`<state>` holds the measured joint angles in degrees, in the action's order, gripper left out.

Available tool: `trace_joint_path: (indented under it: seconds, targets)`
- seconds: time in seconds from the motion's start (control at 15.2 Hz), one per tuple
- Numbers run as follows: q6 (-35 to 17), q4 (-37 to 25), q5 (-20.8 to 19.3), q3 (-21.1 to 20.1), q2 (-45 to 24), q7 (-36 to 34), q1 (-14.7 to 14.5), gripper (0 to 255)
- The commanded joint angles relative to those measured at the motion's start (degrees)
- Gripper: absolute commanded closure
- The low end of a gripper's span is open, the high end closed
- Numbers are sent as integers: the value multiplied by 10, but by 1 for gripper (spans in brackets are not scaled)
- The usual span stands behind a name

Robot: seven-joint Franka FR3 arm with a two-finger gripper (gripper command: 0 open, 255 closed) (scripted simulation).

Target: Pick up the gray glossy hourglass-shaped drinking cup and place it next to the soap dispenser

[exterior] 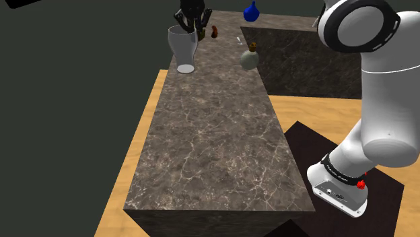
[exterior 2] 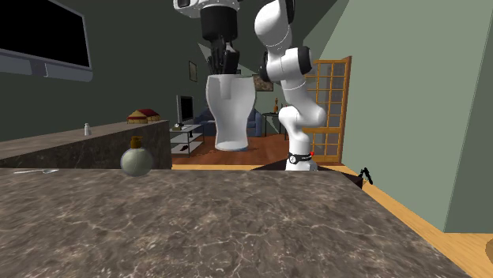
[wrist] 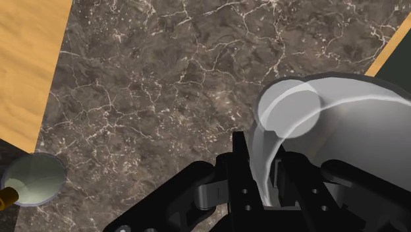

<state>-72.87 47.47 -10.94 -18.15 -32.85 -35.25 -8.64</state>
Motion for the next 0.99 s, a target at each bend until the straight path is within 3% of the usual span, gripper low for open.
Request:
trace_joint_path:
  seconds: [0.0,0.13,0.26,0.4,0.92]
  targets:
    - [35,-61,-7,3,-25,3,-12,255]
    - [66,-119,-14,7,-51,6,-24,255]
    - [17,-1,2,1,17,22,21,255]
    - [-9,66,12,1,58,43,55,255]
    - [-64,210,38,26,156,143,152,255]
